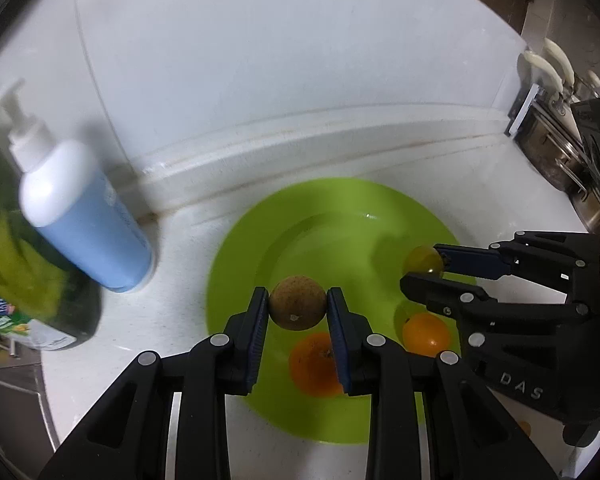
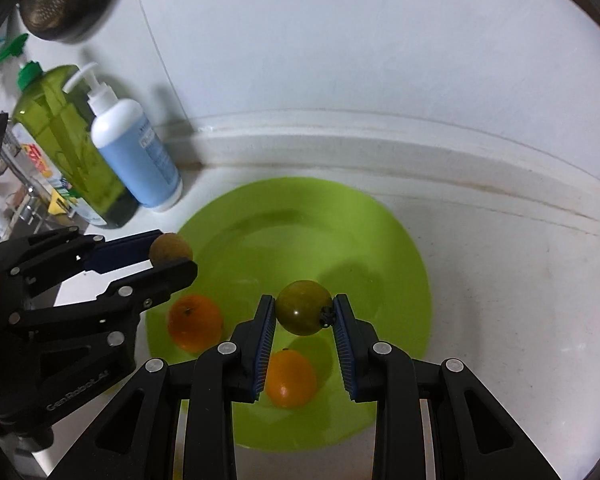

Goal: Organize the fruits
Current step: 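Place the kiwi on the green plate with the left tool while the right tool places the green tomato there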

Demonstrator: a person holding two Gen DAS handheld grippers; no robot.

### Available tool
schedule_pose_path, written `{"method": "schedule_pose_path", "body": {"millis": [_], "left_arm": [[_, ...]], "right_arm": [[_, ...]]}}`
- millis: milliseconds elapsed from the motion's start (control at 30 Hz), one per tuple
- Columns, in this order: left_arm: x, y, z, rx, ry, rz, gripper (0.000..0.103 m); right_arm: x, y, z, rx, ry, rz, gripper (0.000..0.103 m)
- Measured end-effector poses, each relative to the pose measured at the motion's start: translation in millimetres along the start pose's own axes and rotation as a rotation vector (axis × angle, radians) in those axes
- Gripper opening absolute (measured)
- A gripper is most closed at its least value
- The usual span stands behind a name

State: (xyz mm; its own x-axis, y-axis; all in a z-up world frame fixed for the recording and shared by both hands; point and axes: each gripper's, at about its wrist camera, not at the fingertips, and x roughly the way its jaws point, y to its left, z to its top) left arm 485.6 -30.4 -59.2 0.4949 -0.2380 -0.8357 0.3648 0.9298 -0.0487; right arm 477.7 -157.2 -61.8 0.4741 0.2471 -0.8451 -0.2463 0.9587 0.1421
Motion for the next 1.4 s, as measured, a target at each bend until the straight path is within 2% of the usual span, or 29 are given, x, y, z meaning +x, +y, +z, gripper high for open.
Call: {"method": "schedule_pose_path", "body": {"millis": [200, 867, 1167, 1400], "left_arm": [[21.2, 3.8, 7.8, -0.015, 0.054, -0.025, 0.030], [45.1, 3.5, 7.1, -0.007, 0.113, -0.016, 0.030], [38.1, 1.7, 8.7, -0.014, 0.090, -0.016, 0.030], [7.3, -1.0, 6.6, -0.026, 0.017, 0.012, 0.037]], "right_arm": [[15.7, -2.3, 3.5, 0.008, 0.038, 0.005, 0.030], [36.7, -3.5, 3.5, 0.011, 0.091, 0.012, 0.030], [33.9, -2.5, 1.0, 0.014, 0.077, 0.021, 0.031], [13.4, -0.7, -1.4, 0.015, 0.035, 0.017, 0.032]]}}
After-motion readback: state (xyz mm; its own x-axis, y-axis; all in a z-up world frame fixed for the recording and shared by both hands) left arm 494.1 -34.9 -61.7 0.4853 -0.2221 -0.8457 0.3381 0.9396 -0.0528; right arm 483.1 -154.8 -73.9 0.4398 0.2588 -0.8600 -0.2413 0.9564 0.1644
